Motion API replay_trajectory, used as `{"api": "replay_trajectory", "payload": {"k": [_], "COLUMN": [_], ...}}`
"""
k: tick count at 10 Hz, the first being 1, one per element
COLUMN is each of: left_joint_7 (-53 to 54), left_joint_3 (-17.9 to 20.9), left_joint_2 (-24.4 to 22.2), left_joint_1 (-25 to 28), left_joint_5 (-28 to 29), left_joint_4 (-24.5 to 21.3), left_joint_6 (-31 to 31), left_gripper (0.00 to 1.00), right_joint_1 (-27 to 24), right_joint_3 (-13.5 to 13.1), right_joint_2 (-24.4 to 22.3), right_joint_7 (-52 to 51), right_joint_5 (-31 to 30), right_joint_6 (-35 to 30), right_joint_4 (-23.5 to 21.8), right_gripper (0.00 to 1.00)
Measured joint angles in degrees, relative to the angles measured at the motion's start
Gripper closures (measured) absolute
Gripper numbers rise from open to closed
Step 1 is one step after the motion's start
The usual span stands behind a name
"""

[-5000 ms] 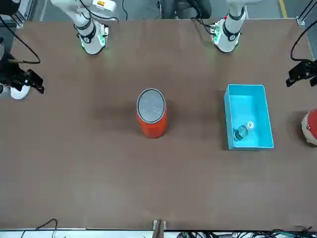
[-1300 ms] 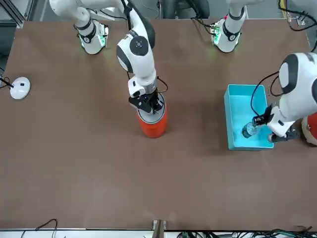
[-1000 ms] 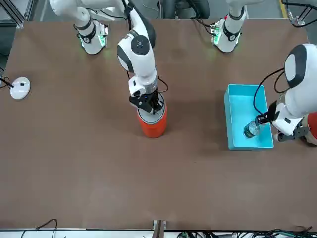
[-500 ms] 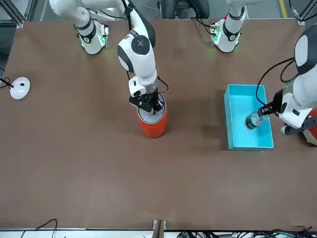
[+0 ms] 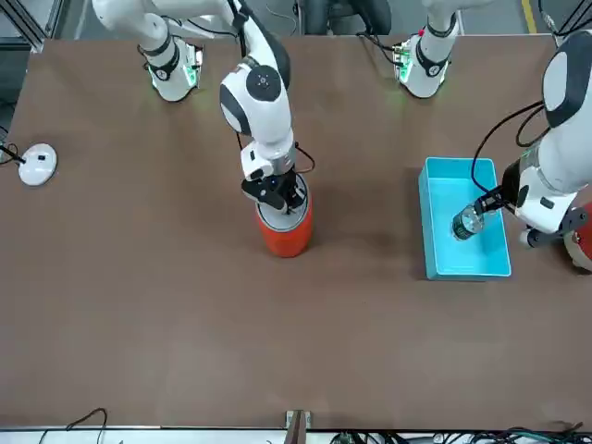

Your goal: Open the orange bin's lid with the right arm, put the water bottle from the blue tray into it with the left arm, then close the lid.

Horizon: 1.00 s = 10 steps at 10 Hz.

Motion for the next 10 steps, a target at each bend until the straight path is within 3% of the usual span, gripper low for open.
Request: {"api": "replay_trajectory", "payload": {"k": [5,8,10], "left_joint_7": [-8.21,-17.60,-24.66], "left_joint_3": [-4.80,-13.05,-18.01], "left_joint_2": [-0.37,-0.35,0.59], "left_joint_1": [0.02,-0.24,-1.51], "left_joint_5": [-4.06,-6.51,-8.68], "left_joint_4": [5.91,6.88,6.83], "left_joint_6": [-6.53,-6.02,-1.30], "left_gripper": [0.63,0.63,0.63], "right_joint_1": [-0.50,-4.19,-7.87], "right_joint_3": [-0.86,-1.10,-1.27], "right_joint_2": [-1.31,-5.06,-7.54], "right_joint_7": [-0.28,-9.61,-14.49], "right_joint_5": [-0.18,2.48,3.29], "right_joint_6": [-11.48,-23.12,-27.52], "right_joint_4": [6.89,8.47,9.01], "right_gripper": [0.99,0.99,0.99]}}
